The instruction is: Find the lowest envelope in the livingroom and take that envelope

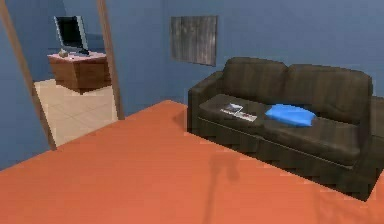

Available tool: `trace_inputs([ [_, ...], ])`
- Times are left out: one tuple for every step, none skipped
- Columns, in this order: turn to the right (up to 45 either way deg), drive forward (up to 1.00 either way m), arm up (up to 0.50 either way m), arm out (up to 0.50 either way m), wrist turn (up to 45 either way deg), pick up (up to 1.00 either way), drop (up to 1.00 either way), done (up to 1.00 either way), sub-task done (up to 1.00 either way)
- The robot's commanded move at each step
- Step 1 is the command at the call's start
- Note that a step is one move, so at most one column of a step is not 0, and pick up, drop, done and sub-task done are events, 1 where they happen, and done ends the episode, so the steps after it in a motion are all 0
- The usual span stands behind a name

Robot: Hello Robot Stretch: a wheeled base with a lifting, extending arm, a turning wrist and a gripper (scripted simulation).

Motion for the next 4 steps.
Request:
trace_inputs([
  [27.0, 0.00, 0.00, 0.00, 0.0, 0.00, 0.00, 0.00, 0.00],
  [0.0, 1.00, 0.00, 0.00, 0.0, 0.00, 0.00, 0.00, 0.00],
  [0.0, 0.20, 0.00, 0.00, 0.0, 0.00, 0.00, 0.00, 0.00],
  [-45.0, 0.00, 0.00, 0.00, 0.0, 0.00, 0.00, 0.00, 0.00],
])
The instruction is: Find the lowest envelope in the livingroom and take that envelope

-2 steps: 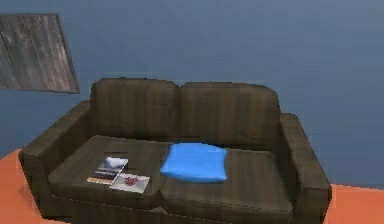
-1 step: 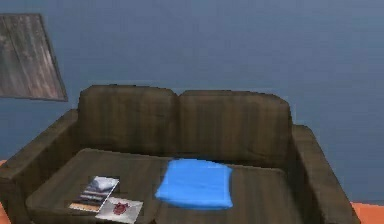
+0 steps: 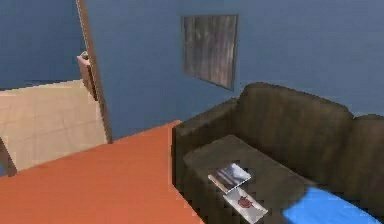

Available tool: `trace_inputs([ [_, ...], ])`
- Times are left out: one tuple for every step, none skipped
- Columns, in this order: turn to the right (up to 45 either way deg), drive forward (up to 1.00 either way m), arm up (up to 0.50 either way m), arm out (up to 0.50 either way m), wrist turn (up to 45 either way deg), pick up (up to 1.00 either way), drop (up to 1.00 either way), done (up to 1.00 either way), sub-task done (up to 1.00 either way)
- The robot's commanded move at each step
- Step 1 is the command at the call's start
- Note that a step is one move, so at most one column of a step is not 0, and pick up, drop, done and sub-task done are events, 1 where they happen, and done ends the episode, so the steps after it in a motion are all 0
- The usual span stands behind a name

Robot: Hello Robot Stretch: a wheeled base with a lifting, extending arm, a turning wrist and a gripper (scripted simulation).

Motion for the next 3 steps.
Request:
trace_inputs([
  [-45.0, 0.00, 0.00, 0.00, 0.0, 0.00, 0.00, 0.00, 0.00],
  [-21.0, 0.00, 0.00, 0.00, 0.0, 0.00, 0.00, 0.00, 0.00],
  [0.0, 0.00, 0.50, 0.00, 0.0, 0.00, 0.00, 0.00, 0.00],
])
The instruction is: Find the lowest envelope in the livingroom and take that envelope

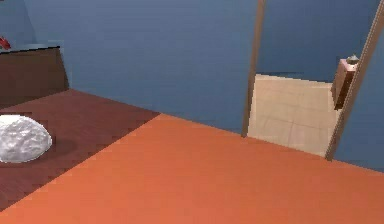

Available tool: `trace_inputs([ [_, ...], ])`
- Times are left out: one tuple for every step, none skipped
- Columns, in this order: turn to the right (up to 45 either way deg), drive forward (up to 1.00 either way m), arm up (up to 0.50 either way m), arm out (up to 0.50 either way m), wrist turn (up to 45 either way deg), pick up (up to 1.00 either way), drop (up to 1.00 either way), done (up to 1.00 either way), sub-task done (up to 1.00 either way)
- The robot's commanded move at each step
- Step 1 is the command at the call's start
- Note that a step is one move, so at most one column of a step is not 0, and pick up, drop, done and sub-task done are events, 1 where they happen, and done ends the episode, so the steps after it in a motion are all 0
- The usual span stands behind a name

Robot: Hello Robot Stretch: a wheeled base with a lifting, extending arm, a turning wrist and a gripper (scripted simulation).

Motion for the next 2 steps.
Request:
trace_inputs([
  [0.0, 0.00, 0.08, 0.00, 0.0, 0.00, 0.00, 0.00, 0.00],
  [0.0, 0.00, 0.00, 0.46, 0.0, 0.00, 0.00, 0.00, 0.00],
])
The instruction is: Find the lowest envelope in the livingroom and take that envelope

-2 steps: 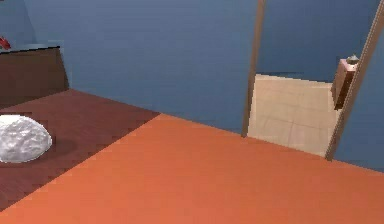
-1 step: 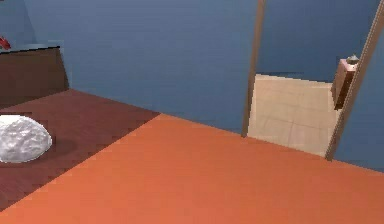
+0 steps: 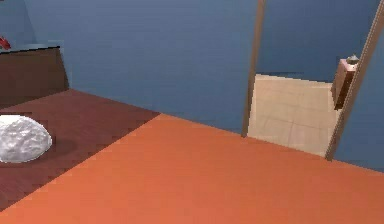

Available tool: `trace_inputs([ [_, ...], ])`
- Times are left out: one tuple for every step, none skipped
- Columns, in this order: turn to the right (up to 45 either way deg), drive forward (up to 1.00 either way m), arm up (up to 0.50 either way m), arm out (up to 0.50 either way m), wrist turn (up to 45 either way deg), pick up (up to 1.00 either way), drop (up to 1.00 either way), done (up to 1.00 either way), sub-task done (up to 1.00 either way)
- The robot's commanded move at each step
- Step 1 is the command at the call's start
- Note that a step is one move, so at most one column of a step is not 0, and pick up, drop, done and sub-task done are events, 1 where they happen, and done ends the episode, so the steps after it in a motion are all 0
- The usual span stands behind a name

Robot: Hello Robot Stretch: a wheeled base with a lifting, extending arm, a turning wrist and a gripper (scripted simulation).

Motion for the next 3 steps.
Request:
trace_inputs([
  [0.0, 0.00, 0.00, 0.00, 45.0, 0.00, 0.00, 0.00, 0.00],
  [0.0, 0.00, 0.00, 0.00, 45.0, 0.00, 0.00, 0.00, 0.00],
  [0.0, 0.00, 0.00, 0.00, 45.0, 0.00, 0.00, 0.00, 0.00],
])
